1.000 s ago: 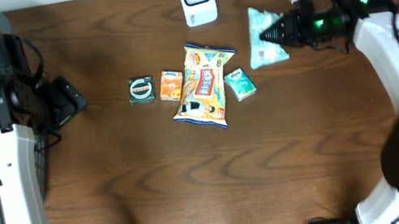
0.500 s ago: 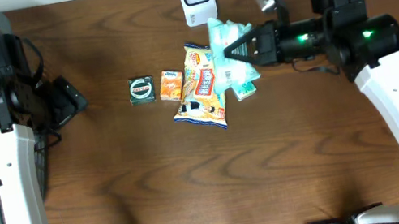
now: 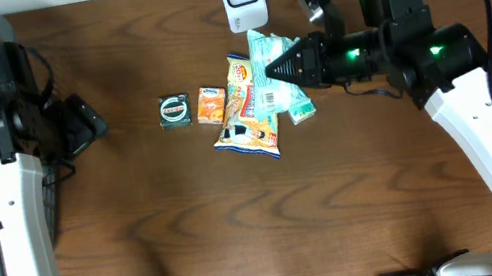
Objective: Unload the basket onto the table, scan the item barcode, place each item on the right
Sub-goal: 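Hold the mint-green pack under the scanner with the right gripper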
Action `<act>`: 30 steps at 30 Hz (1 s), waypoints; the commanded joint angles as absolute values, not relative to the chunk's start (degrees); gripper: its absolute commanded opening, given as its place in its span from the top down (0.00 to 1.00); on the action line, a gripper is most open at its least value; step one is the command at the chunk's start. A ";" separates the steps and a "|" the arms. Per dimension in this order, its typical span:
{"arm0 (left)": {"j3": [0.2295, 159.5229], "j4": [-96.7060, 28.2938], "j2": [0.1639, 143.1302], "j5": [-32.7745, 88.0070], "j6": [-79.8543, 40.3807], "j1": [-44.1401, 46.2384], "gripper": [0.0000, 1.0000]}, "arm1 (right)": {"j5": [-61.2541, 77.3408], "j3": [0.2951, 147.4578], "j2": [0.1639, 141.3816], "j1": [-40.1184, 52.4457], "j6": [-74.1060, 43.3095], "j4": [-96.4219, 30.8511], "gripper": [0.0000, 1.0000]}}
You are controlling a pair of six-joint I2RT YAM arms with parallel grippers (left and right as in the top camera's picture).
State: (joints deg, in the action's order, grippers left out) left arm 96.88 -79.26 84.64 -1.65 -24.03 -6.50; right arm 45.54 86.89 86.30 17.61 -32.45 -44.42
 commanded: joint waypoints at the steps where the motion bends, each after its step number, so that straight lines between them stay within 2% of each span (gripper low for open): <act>1: 96.60 -79.44 85.03 -1.98 -24.32 -6.63 0.02 | 44.51 87.31 85.52 19.44 -27.03 -42.22 0.99; 4: 96.60 -79.44 85.03 -1.98 -24.32 -6.63 0.02 | 44.45 87.31 85.52 19.53 -23.22 -39.88 0.99; 30: 96.60 -79.44 85.03 -1.98 -24.32 -6.63 0.02 | 41.82 87.29 85.52 19.59 -24.47 -39.94 0.99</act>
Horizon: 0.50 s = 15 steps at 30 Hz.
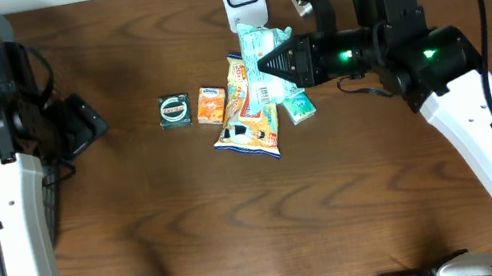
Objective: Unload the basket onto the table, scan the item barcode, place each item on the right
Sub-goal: 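Hold the mint-green pack under the scanner with the right gripper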
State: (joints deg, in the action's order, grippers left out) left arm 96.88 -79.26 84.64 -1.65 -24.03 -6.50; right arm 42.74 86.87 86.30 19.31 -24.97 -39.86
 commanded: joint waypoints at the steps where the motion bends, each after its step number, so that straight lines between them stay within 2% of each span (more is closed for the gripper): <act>1: 96.60 -79.44 85.03 -1.96 -24.32 -6.63 0.02 | 40.71 87.26 85.52 19.62 -24.69 -40.21 0.99; 7: 96.60 -79.44 85.03 -1.98 -24.32 -6.63 0.02 | 26.52 87.20 86.17 19.62 -24.82 -45.95 0.99; 15: 96.60 -79.44 85.03 -1.98 -24.32 -6.63 0.02 | -2.00 87.20 93.23 20.75 -24.75 -53.39 0.99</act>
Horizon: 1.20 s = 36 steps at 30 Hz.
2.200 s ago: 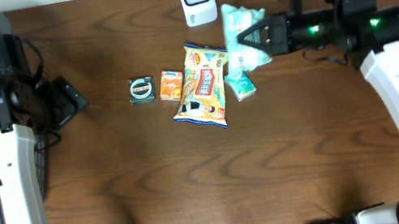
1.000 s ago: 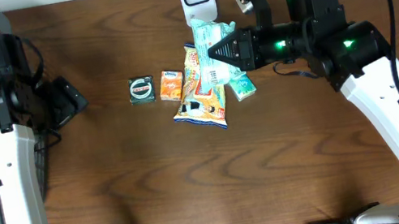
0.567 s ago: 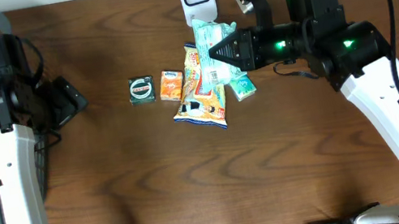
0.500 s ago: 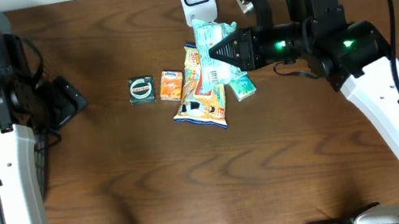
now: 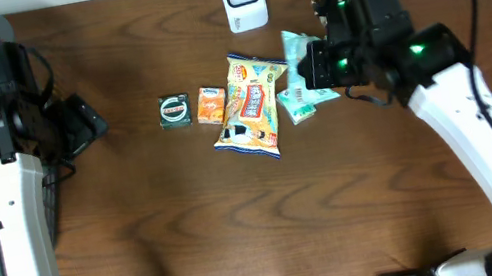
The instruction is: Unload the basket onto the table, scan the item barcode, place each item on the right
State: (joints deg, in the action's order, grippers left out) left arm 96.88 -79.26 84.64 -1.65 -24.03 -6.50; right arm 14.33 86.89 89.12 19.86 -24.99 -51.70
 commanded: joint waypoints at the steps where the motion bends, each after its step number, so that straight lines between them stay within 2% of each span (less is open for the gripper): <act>1: 96.60 -79.44 85.03 -1.96 -24.32 -6.63 0.02 | -6.31 87.20 94.80 21.04 -24.71 -54.52 0.99; 6: 96.60 -79.44 85.03 -1.98 -24.32 -6.63 0.02 | -24.77 87.20 102.43 22.44 -24.75 -60.80 0.99; 9: 96.60 -79.44 85.03 -1.98 -24.32 -6.63 0.02 | -31.14 87.20 107.04 23.55 -24.80 -62.78 0.99; 25: 96.60 -79.44 85.03 -1.98 -24.32 -6.63 0.02 | -36.51 87.20 123.81 29.76 -28.32 -70.06 0.98; 31: 96.60 -79.44 85.03 -1.96 -24.32 -6.63 0.02 | -32.05 87.29 124.07 32.82 -31.68 -73.28 0.84; 32: 96.60 -79.44 85.03 -1.98 -24.32 -6.63 0.02 | -30.48 87.29 124.07 33.56 -31.68 -73.45 0.75; 36: 96.60 -79.44 85.03 -1.96 -24.32 -6.63 0.02 | -25.78 87.35 124.07 36.29 -31.66 -73.73 0.59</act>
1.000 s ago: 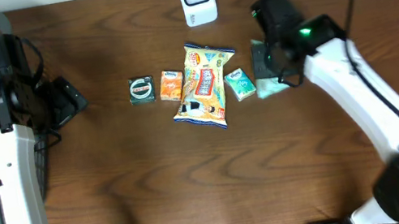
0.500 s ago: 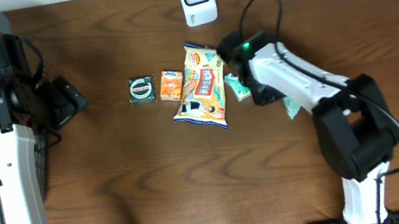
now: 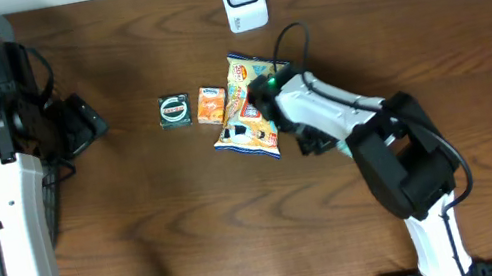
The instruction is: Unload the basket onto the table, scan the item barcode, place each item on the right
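Note:
The white barcode scanner stands at the table's far edge. My right arm point(image 3: 328, 113) lies across the table just right of the yellow chips bag point(image 3: 244, 110). Its gripper point(image 3: 311, 139) is a dark shape tucked under the white link, and the fingers do not show. A sliver of the teal packet point(image 3: 340, 146) peeks out beside it; whether it is held cannot be told. My left gripper point(image 3: 89, 121) rests far left, away from the items, with nothing in it.
A small orange packet point(image 3: 211, 106) and a round green tin point(image 3: 175, 110) lie left of the chips bag. A grey mesh chair stands off the table's left edge, beside the left arm.
My right arm has swung from the far right of the table down and inward, now lying beside the chips bag. The teal packets it was at are mostly covered. The left arm is unchanged.
My right gripper first held a teal packet over the item pile, just below the scanner. Then the packet was closer to the scanner. Then it was off to the scanner's right. Now the arm covers the spot right of the chips bag.

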Action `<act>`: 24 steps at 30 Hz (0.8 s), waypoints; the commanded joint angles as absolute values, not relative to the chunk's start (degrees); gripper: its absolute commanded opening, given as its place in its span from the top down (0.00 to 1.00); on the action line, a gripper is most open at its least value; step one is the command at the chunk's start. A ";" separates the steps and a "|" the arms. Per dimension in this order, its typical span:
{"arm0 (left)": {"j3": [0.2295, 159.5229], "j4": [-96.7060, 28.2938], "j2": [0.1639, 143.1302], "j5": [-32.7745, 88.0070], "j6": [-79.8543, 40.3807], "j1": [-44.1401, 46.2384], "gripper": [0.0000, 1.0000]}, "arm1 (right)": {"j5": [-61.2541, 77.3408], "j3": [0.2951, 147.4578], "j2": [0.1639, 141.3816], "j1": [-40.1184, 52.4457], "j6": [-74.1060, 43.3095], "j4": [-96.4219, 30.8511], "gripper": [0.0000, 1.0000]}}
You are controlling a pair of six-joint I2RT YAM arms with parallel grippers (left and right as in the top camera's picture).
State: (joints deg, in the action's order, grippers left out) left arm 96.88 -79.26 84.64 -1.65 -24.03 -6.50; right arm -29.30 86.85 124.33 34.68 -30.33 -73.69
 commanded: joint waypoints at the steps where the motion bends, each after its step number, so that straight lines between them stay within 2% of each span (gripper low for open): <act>1: 96.60 -79.44 85.03 -1.98 -24.32 -6.63 0.02 | -24.53 87.64 124.07 37.08 -31.66 -73.73 0.52; 5: 96.60 -79.44 85.03 -1.98 -24.32 -6.63 0.02 | -23.11 90.52 124.07 37.98 -31.68 -75.79 0.46; 6: 96.60 -79.44 85.03 -1.98 -24.32 -6.63 0.02 | -22.41 92.92 124.07 37.71 -31.66 -77.97 0.37; 7: 96.60 -79.44 85.03 -1.98 -24.32 -6.63 0.02 | -21.89 95.04 124.07 37.12 -31.64 -79.75 0.24; 8: 96.60 -79.44 85.03 -1.98 -24.32 -6.63 0.02 | -21.87 96.57 124.07 36.58 -31.59 -81.03 0.16; 10: 96.60 -79.44 85.03 -1.98 -24.32 -6.63 0.02 | -21.37 99.59 124.07 35.03 -30.09 -83.07 0.14; 12: 96.60 -79.44 85.03 -1.98 -24.32 -6.63 0.02 | -17.76 101.93 124.07 32.80 -23.77 -83.44 0.14; 17: 96.60 -79.44 85.03 -1.98 -24.32 -6.63 0.02 | -5.34 102.15 124.07 26.26 -7.25 -83.94 0.19; 22: 96.60 -79.44 85.03 -1.98 -24.32 -6.63 0.02 | 1.28 100.71 124.07 20.78 0.10 -86.17 0.23; 23: 96.60 -79.44 85.03 -1.96 -24.32 -6.63 0.02 | 1.28 100.57 124.07 20.12 0.08 -86.17 0.25; 24: 96.60 -79.46 85.03 -1.98 -24.32 -6.63 0.02 | 1.30 100.33 124.07 19.27 0.08 -86.17 0.32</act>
